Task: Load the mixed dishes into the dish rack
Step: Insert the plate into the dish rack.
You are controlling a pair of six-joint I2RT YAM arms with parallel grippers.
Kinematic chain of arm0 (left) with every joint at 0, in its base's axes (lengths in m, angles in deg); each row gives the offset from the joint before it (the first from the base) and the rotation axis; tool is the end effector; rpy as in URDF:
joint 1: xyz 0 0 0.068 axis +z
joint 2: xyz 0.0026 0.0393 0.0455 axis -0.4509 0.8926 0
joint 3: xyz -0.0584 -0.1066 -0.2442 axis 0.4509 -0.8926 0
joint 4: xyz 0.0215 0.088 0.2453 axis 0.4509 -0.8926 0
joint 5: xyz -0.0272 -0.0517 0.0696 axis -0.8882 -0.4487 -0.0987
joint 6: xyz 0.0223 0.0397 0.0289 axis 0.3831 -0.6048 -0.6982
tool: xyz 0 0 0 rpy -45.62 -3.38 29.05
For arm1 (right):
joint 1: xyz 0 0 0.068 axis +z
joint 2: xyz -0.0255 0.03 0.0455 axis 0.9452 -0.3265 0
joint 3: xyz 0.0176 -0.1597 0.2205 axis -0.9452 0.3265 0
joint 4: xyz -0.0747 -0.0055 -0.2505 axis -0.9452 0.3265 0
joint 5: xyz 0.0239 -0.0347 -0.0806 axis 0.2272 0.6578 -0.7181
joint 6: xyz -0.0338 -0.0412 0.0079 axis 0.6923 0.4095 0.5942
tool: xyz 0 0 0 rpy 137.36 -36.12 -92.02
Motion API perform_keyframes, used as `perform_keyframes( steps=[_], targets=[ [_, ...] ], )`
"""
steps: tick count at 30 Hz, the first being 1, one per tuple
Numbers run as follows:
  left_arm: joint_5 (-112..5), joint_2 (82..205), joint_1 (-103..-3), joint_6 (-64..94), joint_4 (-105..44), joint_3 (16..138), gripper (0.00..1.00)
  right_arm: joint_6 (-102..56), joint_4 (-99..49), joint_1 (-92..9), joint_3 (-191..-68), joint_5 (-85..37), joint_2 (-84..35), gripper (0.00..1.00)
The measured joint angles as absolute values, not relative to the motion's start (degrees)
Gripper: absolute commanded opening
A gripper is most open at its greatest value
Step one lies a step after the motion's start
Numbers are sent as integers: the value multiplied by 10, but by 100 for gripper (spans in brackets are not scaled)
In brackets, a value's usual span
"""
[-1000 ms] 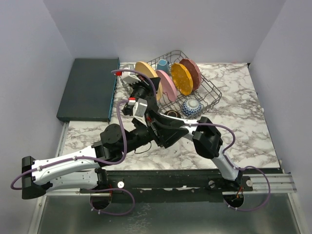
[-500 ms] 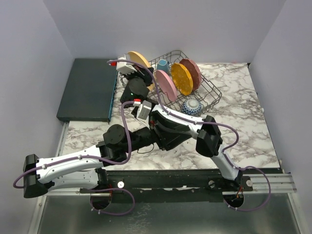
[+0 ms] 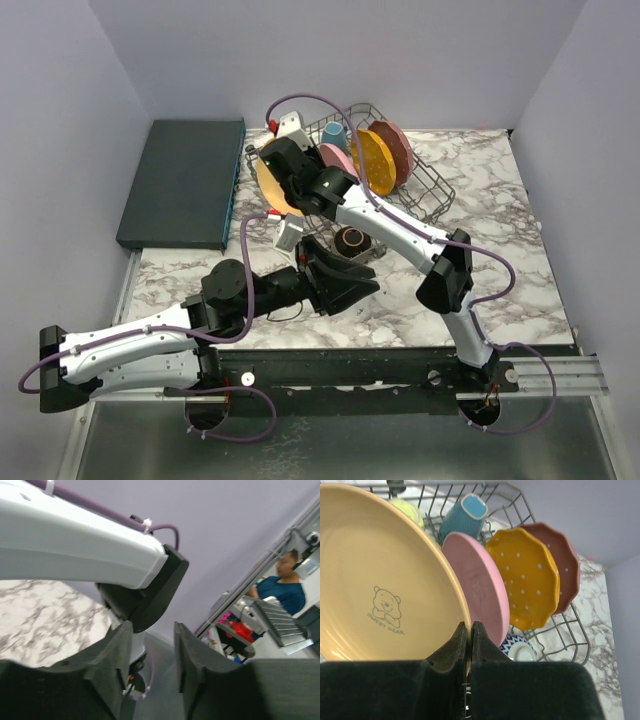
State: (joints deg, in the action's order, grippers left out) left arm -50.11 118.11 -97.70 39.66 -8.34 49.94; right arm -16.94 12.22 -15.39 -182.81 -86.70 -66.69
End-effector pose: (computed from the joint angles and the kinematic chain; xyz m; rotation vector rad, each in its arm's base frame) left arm 0.0643 -0.1945 0.3894 0.4993 1.3355 -1.6468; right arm 0.2973 0.3817 0.3679 -0.3662 1.8574 -0.3636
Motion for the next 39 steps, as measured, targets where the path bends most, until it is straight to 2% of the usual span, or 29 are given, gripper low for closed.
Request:
perform_keyframes(
  steps=[6,16,28,39],
  targets=[
    [-458,1133,-977,374,-236,518,52,-191,146,-154,-1784,-867,-668,0],
    [-343,997,-977,350,-446,522,60,-153,126,-156,-1774,-906,-660,0],
    [-218,831,-977,364,-603,500,61,-49,48,-162,-1727,-960,-647,0],
    [-206,826,-977,381,-650,486,61,64,-78,-167,-1706,-990,-663,0]
  ],
)
